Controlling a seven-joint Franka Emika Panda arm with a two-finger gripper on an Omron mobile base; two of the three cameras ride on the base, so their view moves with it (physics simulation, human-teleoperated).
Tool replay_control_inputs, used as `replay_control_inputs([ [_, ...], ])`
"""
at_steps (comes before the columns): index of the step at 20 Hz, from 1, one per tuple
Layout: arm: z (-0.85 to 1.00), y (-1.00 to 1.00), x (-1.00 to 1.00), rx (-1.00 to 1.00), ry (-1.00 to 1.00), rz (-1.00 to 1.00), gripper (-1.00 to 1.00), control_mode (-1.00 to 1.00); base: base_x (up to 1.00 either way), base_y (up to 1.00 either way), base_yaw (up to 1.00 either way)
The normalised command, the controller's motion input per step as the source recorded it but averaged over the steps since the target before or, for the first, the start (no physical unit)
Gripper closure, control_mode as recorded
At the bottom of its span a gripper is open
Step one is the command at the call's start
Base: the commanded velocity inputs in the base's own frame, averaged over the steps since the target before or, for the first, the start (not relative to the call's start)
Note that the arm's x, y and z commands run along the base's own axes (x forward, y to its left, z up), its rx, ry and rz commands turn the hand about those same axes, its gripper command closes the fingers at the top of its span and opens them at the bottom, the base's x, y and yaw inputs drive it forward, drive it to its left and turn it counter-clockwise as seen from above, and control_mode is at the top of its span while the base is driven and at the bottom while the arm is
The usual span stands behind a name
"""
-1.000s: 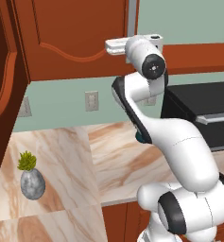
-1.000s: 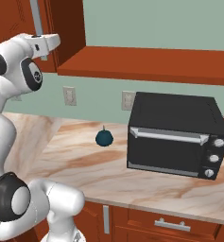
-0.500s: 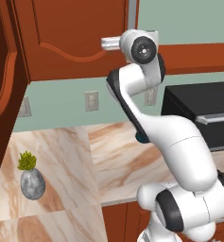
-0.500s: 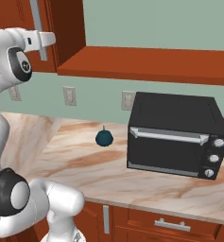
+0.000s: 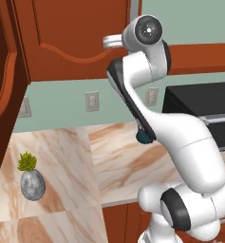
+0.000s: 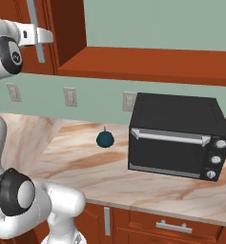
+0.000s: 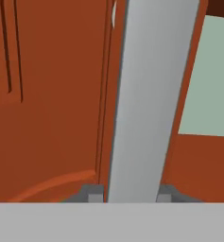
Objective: Pick the bar soap and bar soap from the cabinet and place them on the counter.
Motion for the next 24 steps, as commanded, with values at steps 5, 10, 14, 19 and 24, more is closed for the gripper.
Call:
replay_control_inputs([
  [5,-0.37,0.5,-0.42,0.0,0.0,0.0,1.0,-1.0,0.0,0.0,0.0],
  [10,-0.29,0.5,-0.46,0.0,0.0,0.0,1.0,-1.0,0.0,0.0,0.0],
  [14,-0.23,0.58,-0.47,0.0,0.0,0.0,1.0,-1.0,0.0,0.0,0.0],
  [19,-0.24,0.7,-0.43,0.0,0.0,0.0,1.0,-1.0,0.0,0.0,0.0],
  [24,-0.26,0.76,-0.35,0.0,0.0,0.0,1.0,-1.0,0.0,0.0,0.0],
])
